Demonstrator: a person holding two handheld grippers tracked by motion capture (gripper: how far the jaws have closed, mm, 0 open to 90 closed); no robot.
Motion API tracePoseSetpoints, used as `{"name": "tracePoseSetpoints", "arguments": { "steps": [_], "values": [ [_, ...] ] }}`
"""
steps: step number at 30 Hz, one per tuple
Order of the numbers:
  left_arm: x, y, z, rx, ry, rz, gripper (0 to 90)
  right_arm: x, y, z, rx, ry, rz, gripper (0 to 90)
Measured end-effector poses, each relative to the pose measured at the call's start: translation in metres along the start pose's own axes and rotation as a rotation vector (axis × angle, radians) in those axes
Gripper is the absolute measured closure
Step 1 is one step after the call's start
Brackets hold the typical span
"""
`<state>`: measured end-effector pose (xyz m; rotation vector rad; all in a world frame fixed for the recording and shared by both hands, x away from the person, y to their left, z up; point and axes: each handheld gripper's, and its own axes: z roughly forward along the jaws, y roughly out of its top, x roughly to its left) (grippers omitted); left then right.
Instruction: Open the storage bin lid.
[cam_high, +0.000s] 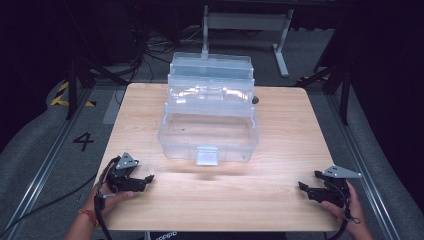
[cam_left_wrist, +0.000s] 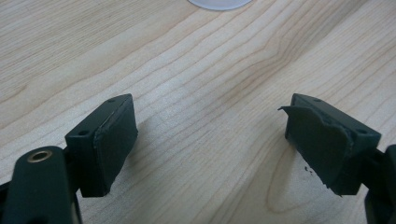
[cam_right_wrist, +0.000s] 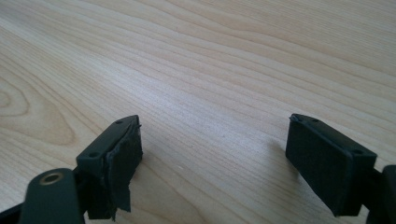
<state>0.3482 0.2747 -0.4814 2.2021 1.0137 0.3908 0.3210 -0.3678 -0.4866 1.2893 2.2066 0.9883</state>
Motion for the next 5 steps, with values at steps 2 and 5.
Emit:
{"name": "tracePoseSetpoints", "arguments": {
  "steps": [2,5],
  "values": [
    [0.0000,0.0000,0.0000,0.000,0.000,0.000,17.2,0.0000,0.0000,0.0000,0.000,0.000,0.000,18.9],
    [0.0000,0.0001,0.0000,0.001,0.000,0.000,17.2,0.0000,0.0000,0.0000,0.000,0.000,0.000,18.9]
  ]
}}
